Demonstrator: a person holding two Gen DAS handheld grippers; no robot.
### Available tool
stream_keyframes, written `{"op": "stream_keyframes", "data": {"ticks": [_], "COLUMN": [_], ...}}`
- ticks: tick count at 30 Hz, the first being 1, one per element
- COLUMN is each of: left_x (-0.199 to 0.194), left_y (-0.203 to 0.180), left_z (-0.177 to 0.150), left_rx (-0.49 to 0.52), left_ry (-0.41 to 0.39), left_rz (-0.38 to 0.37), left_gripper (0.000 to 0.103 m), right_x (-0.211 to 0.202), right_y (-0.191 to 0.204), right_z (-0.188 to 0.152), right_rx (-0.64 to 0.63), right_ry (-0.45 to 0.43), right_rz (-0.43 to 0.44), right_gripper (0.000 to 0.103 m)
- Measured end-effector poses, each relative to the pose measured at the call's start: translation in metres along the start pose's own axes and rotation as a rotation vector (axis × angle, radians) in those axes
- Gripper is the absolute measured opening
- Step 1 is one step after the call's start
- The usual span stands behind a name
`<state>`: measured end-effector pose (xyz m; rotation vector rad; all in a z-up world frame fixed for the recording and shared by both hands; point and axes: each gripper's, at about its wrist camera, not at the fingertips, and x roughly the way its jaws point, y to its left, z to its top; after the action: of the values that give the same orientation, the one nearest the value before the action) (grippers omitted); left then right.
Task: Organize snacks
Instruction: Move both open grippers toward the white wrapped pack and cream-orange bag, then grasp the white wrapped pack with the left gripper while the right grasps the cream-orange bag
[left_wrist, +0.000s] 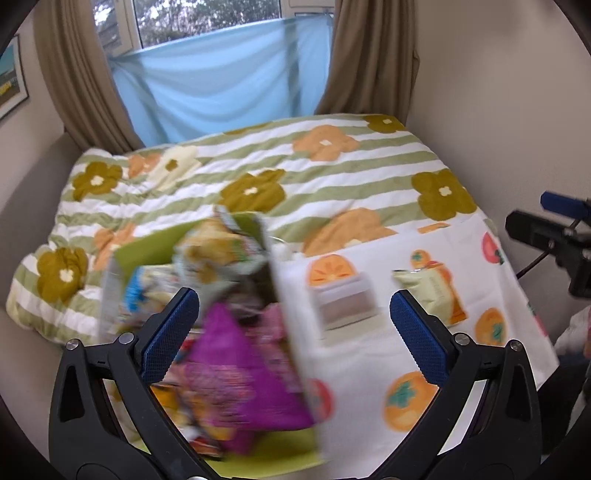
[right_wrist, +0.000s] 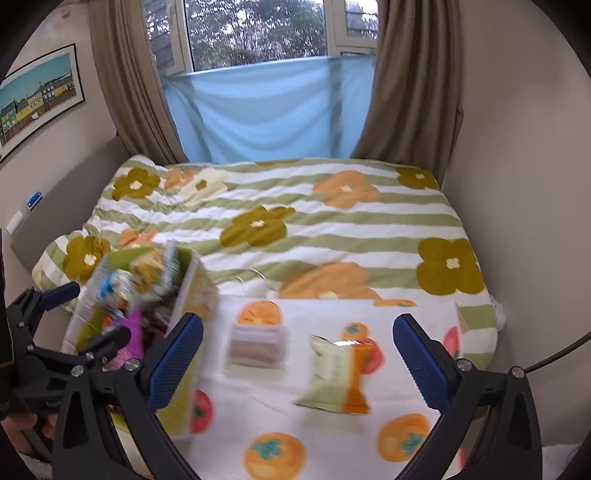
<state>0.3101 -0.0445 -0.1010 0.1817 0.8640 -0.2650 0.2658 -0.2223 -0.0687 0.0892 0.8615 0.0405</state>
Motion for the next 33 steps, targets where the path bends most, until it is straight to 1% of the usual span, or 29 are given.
{"op": "stream_keyframes", "data": {"ticks": [2,3,6,8,12,16,19,21,25,31,33], "left_x": [0.01,0.018,0.041,0.055,0.096,0.143,0.177,0.193,0.224,0.245,0.251], "left_y": [-0.018,-0.029,-0.052,-0.062,-0.078,-0.083,-0.083,-0.081,-0.077,-0.073,-0.07], "left_z": [0.003,0.004,0.007,0.008,0.007,0.003,-0.003,-0.006,-0.016,-0.025,-0.025], "left_rx": [-0.014,-0.028,-0.069,-0.092,-0.128,-0.156,-0.174,-0.192,-0.219,-0.216,-0.217], "left_ry": [0.026,0.042,0.09,0.117,0.21,0.306,0.365,0.389,0.435,0.481,0.492], "left_rz": [0.017,0.039,0.06,0.066,0.099,0.149,0.19,0.209,0.214,0.213,0.194], "left_gripper": [0.102,0.102,0.102,0.102,0.103,0.102,0.102,0.103,0.103,0.103,0.103], "right_x": [0.001,0.005,0.015,0.026,0.051,0.076,0.096,0.111,0.131,0.154,0.16], "right_y": [-0.022,-0.037,-0.06,-0.072,-0.09,-0.096,-0.094,-0.092,-0.085,-0.071,-0.069], "right_z": [-0.007,-0.009,-0.018,-0.025,-0.04,-0.055,-0.066,-0.075,-0.087,-0.093,-0.093], "right_rx": [0.01,0.018,0.025,0.005,0.003,-0.002,-0.003,-0.002,-0.003,-0.009,-0.004], "right_ry": [0.014,0.027,0.053,0.08,0.14,0.179,0.21,0.236,0.268,0.296,0.302], "right_rz": [0.015,0.022,0.04,0.038,0.076,0.085,0.107,0.122,0.142,0.162,0.157], "right_gripper": [0.103,0.103,0.103,0.103,0.103,0.103,0.103,0.103,0.103,0.103,0.103]}}
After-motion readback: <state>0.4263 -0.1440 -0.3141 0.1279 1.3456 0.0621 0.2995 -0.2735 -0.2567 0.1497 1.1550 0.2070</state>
